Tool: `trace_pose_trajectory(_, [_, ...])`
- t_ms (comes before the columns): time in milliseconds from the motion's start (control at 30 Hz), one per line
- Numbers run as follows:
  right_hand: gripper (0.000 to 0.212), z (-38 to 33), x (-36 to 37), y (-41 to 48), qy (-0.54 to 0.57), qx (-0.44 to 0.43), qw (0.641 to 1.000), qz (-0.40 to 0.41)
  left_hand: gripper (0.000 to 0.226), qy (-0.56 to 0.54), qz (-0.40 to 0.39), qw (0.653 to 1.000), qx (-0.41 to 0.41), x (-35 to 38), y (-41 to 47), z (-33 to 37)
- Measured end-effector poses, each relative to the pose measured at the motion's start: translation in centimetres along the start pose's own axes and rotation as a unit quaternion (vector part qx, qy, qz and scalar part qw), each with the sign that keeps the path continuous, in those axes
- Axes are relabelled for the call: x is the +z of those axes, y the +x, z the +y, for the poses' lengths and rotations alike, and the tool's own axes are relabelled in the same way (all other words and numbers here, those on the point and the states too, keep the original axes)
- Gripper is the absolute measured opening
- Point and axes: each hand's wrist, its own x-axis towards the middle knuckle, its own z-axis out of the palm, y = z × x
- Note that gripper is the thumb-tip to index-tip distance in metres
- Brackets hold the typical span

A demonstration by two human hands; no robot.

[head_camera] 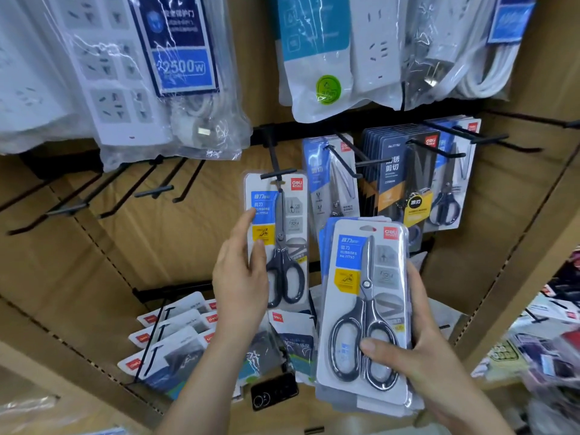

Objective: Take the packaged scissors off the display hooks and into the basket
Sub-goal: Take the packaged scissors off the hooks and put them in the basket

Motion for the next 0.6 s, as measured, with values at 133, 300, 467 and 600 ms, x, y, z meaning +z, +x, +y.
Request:
trace_pose_trajectory(133, [0.116, 0.1, 0.8, 0.3, 0.013, -0.012, 1.000, -0.003, 0.056, 0.126, -0.016, 0.992, 0.007, 0.4, 3.2, -0.5])
trace_pose_trajectory(300, [0.115, 0.0, 1.2, 0.7, 0.021, -0.017, 1.000, 0.002, 0.065, 0.252, -0.080, 0.965, 0.004, 1.9, 8.6, -1.3])
trace_pose_trajectory(467, [0.121, -0.1, 1.4, 1.1, 0.020, -0.015, 1.000, -0.008, 0.059, 0.273, -0.095, 0.956, -0.039, 3.6, 12.0, -2.7])
trace_pose_trajectory(600, [0.118, -0.2, 1.9, 1.1, 0.021, -0.014, 1.000, -0.004, 0.065, 0.251, -0.147, 0.956, -0.037, 2.7, 10.2, -1.7])
